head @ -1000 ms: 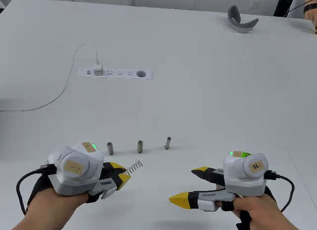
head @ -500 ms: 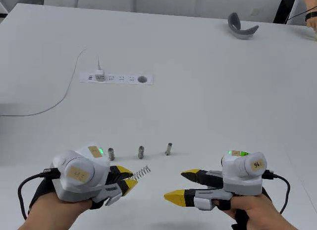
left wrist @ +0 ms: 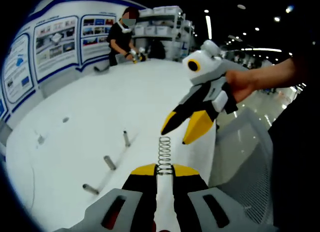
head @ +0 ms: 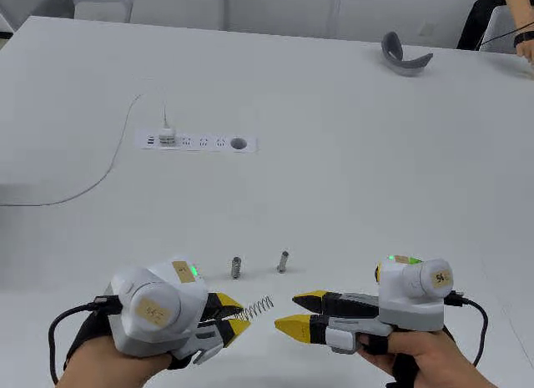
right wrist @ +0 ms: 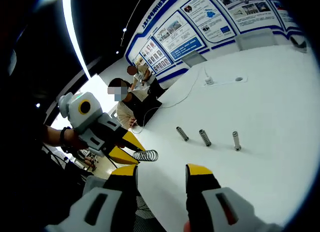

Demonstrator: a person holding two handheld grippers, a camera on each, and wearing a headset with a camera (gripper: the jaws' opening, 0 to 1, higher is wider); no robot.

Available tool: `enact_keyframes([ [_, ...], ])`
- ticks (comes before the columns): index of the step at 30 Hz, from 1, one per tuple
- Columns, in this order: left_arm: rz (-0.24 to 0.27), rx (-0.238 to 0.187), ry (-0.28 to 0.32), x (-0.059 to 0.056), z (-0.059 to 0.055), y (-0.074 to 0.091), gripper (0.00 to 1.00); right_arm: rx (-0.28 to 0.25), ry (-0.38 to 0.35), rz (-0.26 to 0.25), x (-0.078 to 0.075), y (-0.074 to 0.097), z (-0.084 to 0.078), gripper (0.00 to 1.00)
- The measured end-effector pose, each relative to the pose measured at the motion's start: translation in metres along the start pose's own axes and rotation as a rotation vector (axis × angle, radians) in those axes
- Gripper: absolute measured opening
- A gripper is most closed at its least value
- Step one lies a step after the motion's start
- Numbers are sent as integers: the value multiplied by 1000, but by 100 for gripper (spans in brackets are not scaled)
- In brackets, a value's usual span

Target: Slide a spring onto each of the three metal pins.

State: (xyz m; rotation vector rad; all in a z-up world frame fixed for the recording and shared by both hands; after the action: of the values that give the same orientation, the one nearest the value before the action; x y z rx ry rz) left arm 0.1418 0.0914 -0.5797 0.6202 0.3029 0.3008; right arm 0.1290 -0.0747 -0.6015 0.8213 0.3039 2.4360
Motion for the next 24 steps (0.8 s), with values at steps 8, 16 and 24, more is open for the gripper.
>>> enact_keyframes([
  [8, -37, 10, -46, -9, 5, -8, 11, -14, -34, 55, 8, -3, 3, 29],
  [16, -60, 18, -106, -16, 8, -11, 11, -6, -83, 100, 12, -1, 2, 22],
  [24, -72, 22, -121, -17, 7, -11, 10, -3, -104, 135, 16, 3, 2, 14],
])
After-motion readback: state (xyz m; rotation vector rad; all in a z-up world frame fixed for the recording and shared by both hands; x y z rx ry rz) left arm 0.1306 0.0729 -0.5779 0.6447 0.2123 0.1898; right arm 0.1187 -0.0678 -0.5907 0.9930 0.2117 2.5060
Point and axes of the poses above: the centre of the closed fingertips' face, and the gripper's own axes: y roughly backward along the fingers, x roughly to its left, z roughly out of its top, the point moved 8 cm from there along y, roughly backward along the fingers, and after that the axes turned 7 degrees about y, right-handed, at the moved point
